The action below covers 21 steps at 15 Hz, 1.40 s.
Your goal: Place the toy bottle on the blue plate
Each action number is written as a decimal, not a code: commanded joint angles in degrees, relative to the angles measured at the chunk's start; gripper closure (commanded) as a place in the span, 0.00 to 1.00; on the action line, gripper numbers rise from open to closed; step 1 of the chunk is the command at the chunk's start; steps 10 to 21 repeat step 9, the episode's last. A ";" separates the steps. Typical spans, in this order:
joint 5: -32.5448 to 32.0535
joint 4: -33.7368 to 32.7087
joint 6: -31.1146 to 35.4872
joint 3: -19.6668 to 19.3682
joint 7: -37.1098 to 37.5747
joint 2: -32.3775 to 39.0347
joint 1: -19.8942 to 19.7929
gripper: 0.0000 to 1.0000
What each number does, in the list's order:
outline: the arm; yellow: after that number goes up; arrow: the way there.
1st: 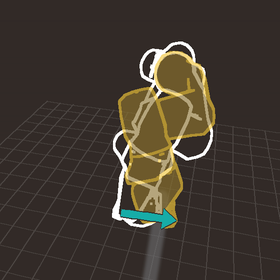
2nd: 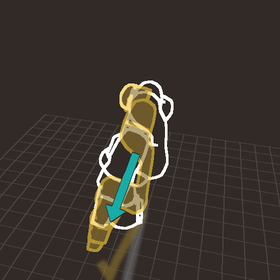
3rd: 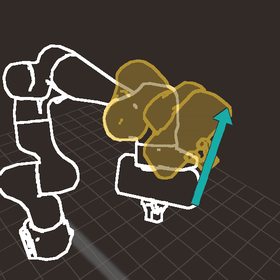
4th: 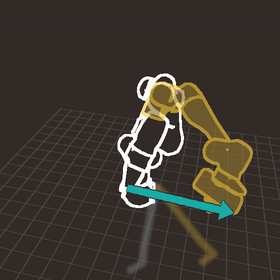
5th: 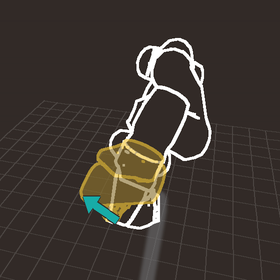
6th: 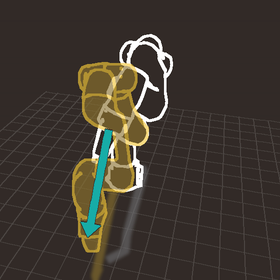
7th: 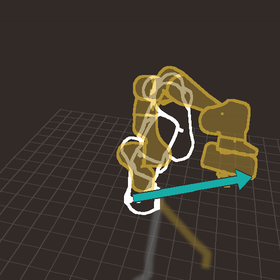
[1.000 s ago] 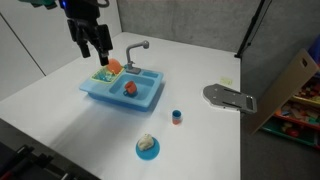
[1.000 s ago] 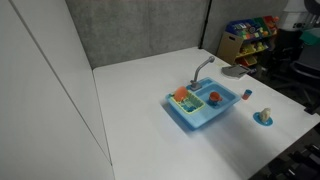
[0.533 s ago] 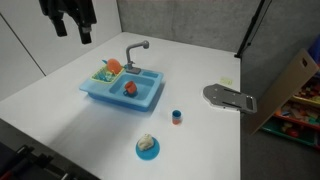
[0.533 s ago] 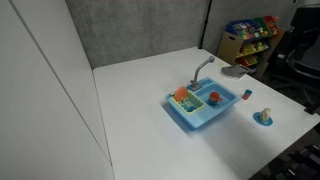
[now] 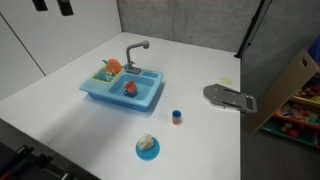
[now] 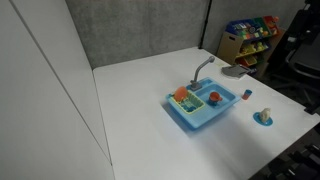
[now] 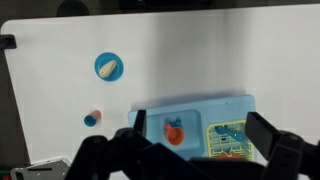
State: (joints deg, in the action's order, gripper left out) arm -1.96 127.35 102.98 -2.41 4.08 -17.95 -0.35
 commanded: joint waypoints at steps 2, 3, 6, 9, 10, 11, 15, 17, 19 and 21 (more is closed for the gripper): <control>0.16 -0.12 -0.14 0.94 0.32 -0.73 -0.57 0.00; 0.16 -0.12 -0.15 1.01 0.40 -0.96 -0.56 0.00; 0.16 -0.12 -0.16 1.04 0.44 -1.14 -0.56 0.00; 0.16 -0.12 -0.16 1.04 0.45 -1.14 -0.56 0.00; 0.16 -0.12 -0.16 1.04 0.45 -1.14 -0.56 0.00; 0.16 -0.12 -0.16 1.04 0.45 -1.14 -0.56 0.00; 0.16 -0.12 -0.16 1.04 0.45 -1.14 -0.56 0.00; 0.16 -0.12 -0.16 1.04 0.45 -1.14 -0.56 0.00; 0.16 -0.12 -0.16 1.04 0.45 -1.14 -0.56 0.00; 0.16 -0.12 -0.16 1.04 0.45 -1.14 -0.56 0.00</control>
